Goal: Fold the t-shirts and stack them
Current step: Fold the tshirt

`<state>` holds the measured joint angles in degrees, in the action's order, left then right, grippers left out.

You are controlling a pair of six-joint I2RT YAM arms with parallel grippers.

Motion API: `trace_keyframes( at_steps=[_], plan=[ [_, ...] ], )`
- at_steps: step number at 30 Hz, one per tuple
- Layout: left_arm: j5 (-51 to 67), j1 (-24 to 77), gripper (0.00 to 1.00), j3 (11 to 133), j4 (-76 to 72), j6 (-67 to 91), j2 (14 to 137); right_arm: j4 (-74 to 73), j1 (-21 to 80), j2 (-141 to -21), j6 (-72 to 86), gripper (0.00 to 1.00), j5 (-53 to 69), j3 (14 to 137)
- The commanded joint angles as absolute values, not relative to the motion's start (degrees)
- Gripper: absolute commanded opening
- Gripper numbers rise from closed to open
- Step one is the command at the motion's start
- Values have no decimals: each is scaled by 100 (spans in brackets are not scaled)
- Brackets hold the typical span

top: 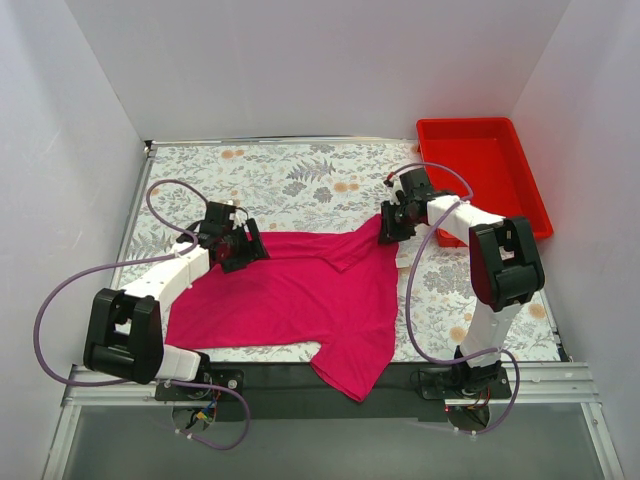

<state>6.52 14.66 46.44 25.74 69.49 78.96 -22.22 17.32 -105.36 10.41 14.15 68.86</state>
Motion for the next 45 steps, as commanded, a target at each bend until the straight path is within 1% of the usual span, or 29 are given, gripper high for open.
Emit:
trace_keyframes(
  at_steps=[1,7,13,14,16,17,23,26,27,30,31,43,45],
  plan=[
    [773,1634,64,4904,2593,7039,7857,-1890,1705,-10406,853,28,1538,6890],
    [756,2047,64,5185,2558,7330,8042,-1819,1696,-10485,870,27,1477,6864],
    [712,2583,64,5492,2426,7708,8437,-1793,1688,-10486,861,15,1529,6820],
    [721,2697,64,5545,2408,7760,8507,-1793,1696,-10451,861,11,1538,6812],
    [721,2838,64,5729,2365,7936,8700,-1793,1688,-10389,870,6,1547,6741],
    [712,2987,64,5800,2364,8015,8779,-1802,1688,-10336,888,1,1556,6715],
    [589,3576,63,6379,2268,8876,9552,-2030,1661,-10099,1177,1,1661,6750],
    [510,3839,57,6591,2276,9228,9947,-2091,1652,-10046,1291,1,1793,6776],
    [414,3902,53,6722,2276,9298,10036,-2100,1661,-10046,1309,1,1828,6776],
    [247,4113,48,6986,2303,9387,10370,-2127,1652,-10037,1345,1,1925,6776],
    [185,4157,44,7039,2338,9395,10441,-2127,1661,-10037,1353,1,1934,6768],
    [-193,4315,36,7435,2522,9492,11056,-2127,1661,-10011,1292,1,2030,6715],
    [-193,4324,32,7497,2522,9492,11092,-2127,1652,-10020,1283,1,2030,6671]
  ],
)
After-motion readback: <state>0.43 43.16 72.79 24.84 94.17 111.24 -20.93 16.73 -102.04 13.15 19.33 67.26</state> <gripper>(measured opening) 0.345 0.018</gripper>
